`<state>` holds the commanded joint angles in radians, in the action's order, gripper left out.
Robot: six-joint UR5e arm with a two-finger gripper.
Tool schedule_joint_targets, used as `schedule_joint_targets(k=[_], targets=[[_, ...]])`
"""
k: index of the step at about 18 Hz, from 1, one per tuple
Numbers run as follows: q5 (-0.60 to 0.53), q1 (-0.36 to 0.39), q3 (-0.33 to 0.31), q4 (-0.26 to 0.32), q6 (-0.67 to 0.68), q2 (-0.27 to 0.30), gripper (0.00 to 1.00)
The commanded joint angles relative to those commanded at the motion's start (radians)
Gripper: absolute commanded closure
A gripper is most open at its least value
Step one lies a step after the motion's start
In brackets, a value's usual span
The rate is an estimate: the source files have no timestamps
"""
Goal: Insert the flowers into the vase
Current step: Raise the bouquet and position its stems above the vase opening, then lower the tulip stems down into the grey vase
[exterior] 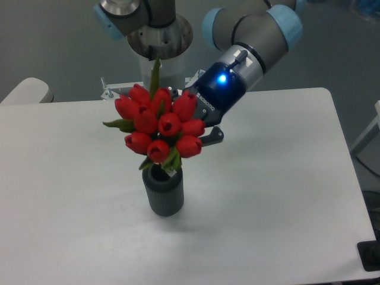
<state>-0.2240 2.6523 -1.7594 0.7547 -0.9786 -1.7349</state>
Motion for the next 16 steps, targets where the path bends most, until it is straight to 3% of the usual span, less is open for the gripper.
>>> schedule_joint_targets(k=[16], targets=[[0.000, -0.003, -0.135, -0.002, -0.192, 0.006, 0.74]])
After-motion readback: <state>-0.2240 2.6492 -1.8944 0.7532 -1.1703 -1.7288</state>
